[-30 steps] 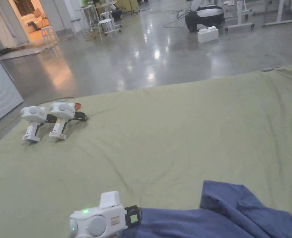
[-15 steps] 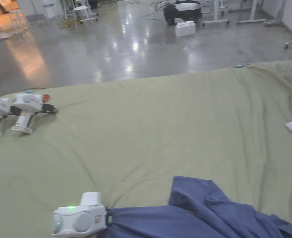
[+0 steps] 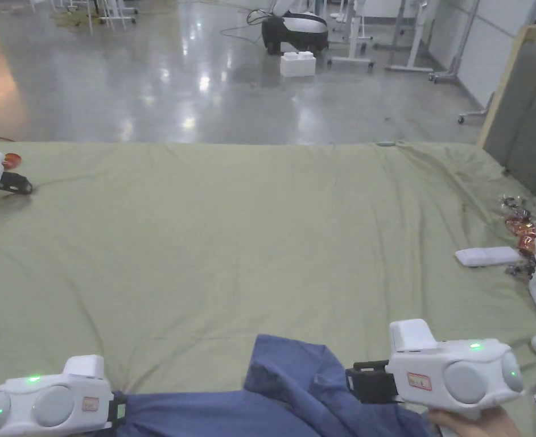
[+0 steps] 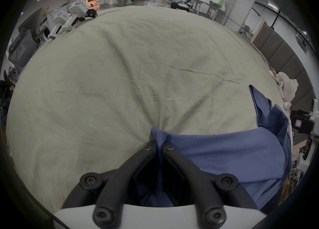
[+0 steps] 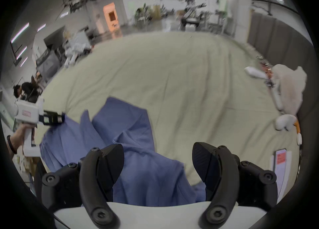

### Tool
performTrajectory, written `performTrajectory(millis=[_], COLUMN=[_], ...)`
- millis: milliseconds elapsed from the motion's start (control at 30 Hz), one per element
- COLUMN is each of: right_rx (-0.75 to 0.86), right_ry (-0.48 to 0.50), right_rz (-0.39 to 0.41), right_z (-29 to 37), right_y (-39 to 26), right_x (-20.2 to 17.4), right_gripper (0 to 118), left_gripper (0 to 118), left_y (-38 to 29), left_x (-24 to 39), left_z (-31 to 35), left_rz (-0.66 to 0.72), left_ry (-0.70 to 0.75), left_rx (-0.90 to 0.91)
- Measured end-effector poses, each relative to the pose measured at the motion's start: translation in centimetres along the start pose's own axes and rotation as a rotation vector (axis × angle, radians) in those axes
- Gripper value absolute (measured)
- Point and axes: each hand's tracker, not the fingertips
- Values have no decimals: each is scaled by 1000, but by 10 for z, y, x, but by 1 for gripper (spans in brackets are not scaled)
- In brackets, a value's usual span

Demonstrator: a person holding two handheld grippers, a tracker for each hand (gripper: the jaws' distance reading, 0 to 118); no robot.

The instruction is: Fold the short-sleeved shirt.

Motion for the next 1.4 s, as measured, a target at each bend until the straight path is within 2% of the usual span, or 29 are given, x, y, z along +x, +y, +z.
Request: performTrajectory(millis=[133, 200, 233, 267, 300, 333, 367, 400, 467, 567, 700, 867, 1000, 1100, 1267, 1400], right_rx=[-140, -147, -116, -90, -100, -91, -79, -65, -51, 38, 216, 439, 609, 704, 838, 939], right_ry=[19, -13, -33, -28, -23, 7, 22, -6, 0, 6, 17, -19, -50, -55, -134, -151], right_rz=[-47, 2, 57, 76, 60, 50, 38, 45, 50, 10, -54, -132, -158, -161, -63, -48], right_z=[-37, -40, -38, -33, -31, -27, -25, -22, -14, 16, 82, 176, 244, 284, 344, 388], right_y=[-2, -11, -14, -16, -17, -18, -19, -21, -21, -21, -19, -19, -15, -2, 37, 73], right_x=[18, 15, 12, 8, 5, 4, 4, 4, 3, 7, 19, 33, 34, 26, -7, -15], right_gripper=[81, 64, 60, 57, 49, 34, 6, 6, 6, 6, 5, 5, 5, 5, 5, 5], left_gripper=[3, 3, 3, 3, 3, 3, 3, 3, 3, 0, 0, 0, 0, 0, 0, 0], left_y=[1, 0, 0, 2, 2, 1, 1, 2, 3, -1, -9, -6, 1, 13, 39, 58], left_x=[1, 1, 1, 1, 0, 0, 0, -1, -3, -13, -23, -34, -26, -14, 4, 11], left_z=[0, -1, -1, -1, -2, -2, -2, -2, 2, 26, 105, 227, 316, 363, 416, 452], left_rz=[-4, -12, -13, -14, -14, -13, -10, -3, 15, 58, 52, 59, 40, -3, -22, -62], left_ry=[-2, -2, -2, -3, -4, -5, -6, -7, -16, -66, -138, -191, -231, -244, -223, -196], left_rx=[-6, -10, -11, -10, -9, -7, -6, -4, 3, 111, 330, 596, 768, 869, 964, 1041])
